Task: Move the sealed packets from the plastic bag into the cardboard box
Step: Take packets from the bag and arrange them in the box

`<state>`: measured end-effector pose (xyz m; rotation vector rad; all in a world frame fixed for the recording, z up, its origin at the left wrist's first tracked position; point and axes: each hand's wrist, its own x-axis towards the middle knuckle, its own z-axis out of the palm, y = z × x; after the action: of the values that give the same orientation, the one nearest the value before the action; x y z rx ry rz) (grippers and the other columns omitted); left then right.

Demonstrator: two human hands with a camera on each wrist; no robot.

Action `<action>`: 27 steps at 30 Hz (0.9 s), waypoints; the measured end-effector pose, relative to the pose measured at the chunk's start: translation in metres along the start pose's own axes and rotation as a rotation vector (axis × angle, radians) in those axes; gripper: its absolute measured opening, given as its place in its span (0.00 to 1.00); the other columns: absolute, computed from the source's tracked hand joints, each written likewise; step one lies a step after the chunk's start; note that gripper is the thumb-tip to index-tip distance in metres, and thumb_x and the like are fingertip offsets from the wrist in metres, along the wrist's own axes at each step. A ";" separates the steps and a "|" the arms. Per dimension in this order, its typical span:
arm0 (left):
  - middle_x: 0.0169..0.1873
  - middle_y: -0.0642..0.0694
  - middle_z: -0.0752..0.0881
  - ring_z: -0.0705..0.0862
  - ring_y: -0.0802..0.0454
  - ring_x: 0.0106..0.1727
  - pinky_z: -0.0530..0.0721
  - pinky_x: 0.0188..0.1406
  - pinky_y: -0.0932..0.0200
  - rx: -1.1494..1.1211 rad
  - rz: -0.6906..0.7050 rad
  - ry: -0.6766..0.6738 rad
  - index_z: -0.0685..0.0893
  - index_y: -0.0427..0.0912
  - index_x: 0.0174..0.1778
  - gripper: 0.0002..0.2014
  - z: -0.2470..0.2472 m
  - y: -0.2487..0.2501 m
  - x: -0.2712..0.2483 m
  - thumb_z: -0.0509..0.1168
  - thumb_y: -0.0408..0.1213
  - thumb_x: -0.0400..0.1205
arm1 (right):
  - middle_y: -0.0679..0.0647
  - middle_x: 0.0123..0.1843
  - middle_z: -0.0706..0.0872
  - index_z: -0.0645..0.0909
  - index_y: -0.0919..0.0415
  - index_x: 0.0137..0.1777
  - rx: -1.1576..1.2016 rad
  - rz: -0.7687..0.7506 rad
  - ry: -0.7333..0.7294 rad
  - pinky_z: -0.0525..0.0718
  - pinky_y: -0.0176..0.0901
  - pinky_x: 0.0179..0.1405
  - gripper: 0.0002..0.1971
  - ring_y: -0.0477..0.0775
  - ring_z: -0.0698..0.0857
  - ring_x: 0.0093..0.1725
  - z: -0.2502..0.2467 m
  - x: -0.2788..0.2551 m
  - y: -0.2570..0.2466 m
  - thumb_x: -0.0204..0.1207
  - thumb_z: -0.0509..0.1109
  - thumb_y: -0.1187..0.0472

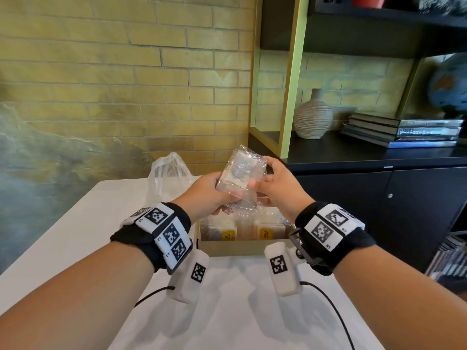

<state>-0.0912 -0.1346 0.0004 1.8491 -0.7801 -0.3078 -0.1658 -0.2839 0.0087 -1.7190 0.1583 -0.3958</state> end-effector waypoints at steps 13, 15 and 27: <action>0.38 0.47 0.87 0.88 0.53 0.39 0.87 0.39 0.61 -0.105 -0.036 0.024 0.82 0.44 0.49 0.07 -0.007 -0.009 0.000 0.61 0.30 0.84 | 0.56 0.39 0.82 0.81 0.61 0.53 -0.072 0.001 -0.006 0.81 0.32 0.31 0.10 0.48 0.79 0.35 -0.011 0.004 0.007 0.77 0.65 0.74; 0.39 0.46 0.88 0.87 0.53 0.40 0.88 0.42 0.58 -0.090 -0.024 0.062 0.82 0.43 0.50 0.07 -0.008 -0.010 0.001 0.62 0.28 0.83 | 0.55 0.36 0.81 0.81 0.59 0.49 -0.075 -0.007 0.008 0.79 0.31 0.29 0.11 0.47 0.78 0.33 -0.013 0.004 0.006 0.77 0.65 0.75; 0.43 0.37 0.83 0.84 0.42 0.44 0.84 0.46 0.48 -0.097 -0.100 0.179 0.81 0.40 0.45 0.06 -0.014 -0.010 0.001 0.62 0.38 0.82 | 0.58 0.47 0.85 0.80 0.60 0.55 -0.144 -0.006 0.119 0.83 0.42 0.44 0.11 0.51 0.83 0.42 -0.038 0.005 0.006 0.77 0.66 0.73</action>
<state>-0.0790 -0.1227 -0.0027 1.7991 -0.5415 -0.2357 -0.1734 -0.3219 0.0093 -1.8380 0.2744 -0.5016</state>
